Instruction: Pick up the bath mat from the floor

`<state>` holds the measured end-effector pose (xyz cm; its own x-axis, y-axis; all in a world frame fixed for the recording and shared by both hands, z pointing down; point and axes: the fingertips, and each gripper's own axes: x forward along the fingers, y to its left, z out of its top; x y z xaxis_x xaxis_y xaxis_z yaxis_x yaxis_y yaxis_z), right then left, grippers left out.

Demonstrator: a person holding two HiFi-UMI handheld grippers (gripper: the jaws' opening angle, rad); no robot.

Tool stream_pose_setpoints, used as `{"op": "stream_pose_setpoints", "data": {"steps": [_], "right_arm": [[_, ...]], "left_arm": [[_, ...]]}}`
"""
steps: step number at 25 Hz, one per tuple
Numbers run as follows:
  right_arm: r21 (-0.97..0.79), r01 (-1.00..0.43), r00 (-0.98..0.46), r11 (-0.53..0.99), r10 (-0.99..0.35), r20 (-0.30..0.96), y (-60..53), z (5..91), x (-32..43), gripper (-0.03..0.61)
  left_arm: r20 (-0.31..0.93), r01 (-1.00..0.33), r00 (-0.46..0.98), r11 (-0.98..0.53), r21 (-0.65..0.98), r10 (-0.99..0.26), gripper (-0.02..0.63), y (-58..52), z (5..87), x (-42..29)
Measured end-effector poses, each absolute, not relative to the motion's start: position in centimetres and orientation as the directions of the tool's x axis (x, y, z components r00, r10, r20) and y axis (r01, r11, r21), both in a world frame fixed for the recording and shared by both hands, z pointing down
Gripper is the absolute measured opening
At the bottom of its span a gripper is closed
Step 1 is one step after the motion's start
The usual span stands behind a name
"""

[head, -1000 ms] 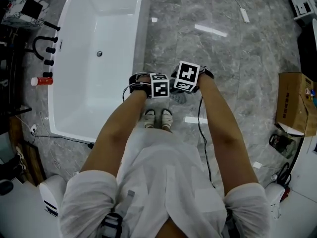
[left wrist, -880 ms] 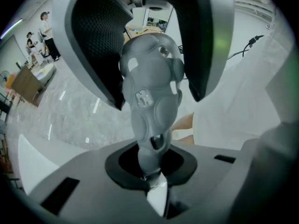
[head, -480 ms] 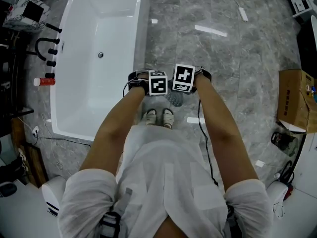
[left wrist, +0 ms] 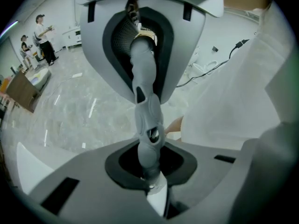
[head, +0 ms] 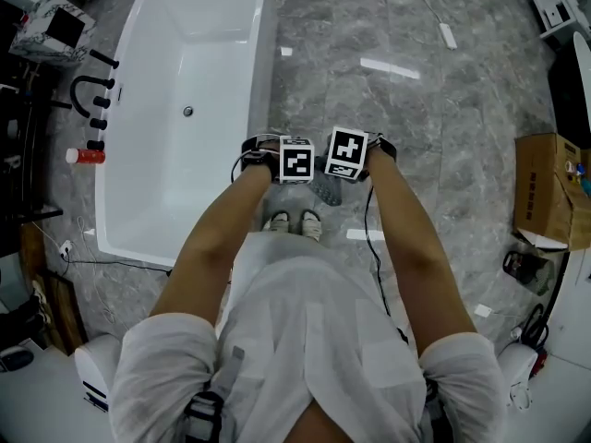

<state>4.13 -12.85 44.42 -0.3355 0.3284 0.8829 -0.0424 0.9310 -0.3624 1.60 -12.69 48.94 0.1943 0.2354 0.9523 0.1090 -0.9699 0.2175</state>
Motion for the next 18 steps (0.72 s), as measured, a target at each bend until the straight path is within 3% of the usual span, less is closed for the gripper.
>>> {"op": "stream_pose_setpoints", "data": {"steps": [18], "right_arm": [[-0.327, -0.008, -0.322, 0.945, 0.307, 0.895, -13.4, 43.2, 5.7, 0.054]], "left_arm": [[0.944, 0.100, 0.218, -0.968, 0.231, 0.248, 0.052, -12.9, 47.5, 3.6]]}}
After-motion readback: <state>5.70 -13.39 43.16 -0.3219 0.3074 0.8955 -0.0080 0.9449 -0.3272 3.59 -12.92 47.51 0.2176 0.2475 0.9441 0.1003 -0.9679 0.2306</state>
